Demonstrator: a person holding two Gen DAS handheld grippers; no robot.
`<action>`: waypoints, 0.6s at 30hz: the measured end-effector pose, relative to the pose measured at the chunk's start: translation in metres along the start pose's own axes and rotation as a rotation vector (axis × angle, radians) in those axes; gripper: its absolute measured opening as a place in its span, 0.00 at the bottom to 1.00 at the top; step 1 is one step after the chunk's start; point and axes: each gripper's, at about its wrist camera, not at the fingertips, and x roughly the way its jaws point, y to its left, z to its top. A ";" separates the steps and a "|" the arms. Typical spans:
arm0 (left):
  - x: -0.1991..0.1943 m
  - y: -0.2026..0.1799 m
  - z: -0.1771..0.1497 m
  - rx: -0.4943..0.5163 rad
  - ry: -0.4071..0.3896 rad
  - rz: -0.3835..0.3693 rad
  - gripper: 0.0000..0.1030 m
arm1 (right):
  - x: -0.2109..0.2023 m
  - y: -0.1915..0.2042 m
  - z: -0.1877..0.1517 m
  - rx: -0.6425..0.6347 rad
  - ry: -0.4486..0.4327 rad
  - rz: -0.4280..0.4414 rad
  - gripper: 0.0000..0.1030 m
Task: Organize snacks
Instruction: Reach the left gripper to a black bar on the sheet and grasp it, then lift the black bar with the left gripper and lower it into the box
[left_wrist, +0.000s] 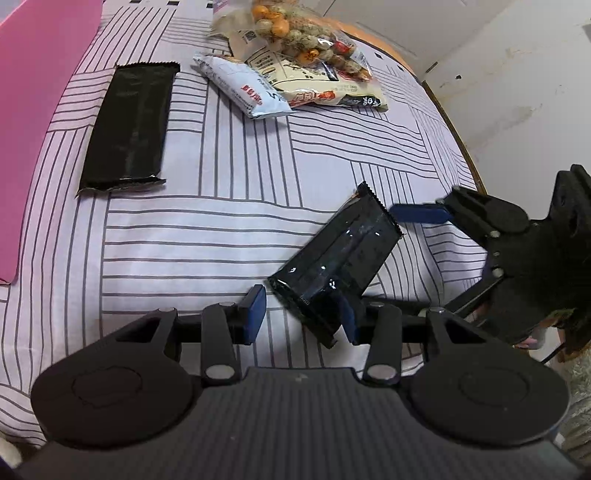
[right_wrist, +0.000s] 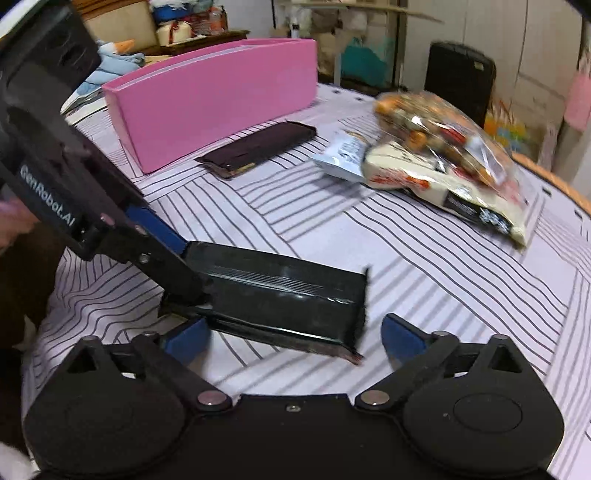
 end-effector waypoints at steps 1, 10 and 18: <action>0.000 -0.001 -0.001 0.003 -0.003 -0.001 0.40 | 0.000 0.005 -0.001 0.001 -0.010 0.000 1.00; 0.002 0.007 0.001 -0.053 -0.026 -0.011 0.33 | 0.008 0.027 0.001 0.141 -0.051 -0.142 1.00; -0.001 0.004 0.004 -0.035 -0.085 0.048 0.35 | 0.015 0.049 0.014 0.282 -0.051 -0.236 1.00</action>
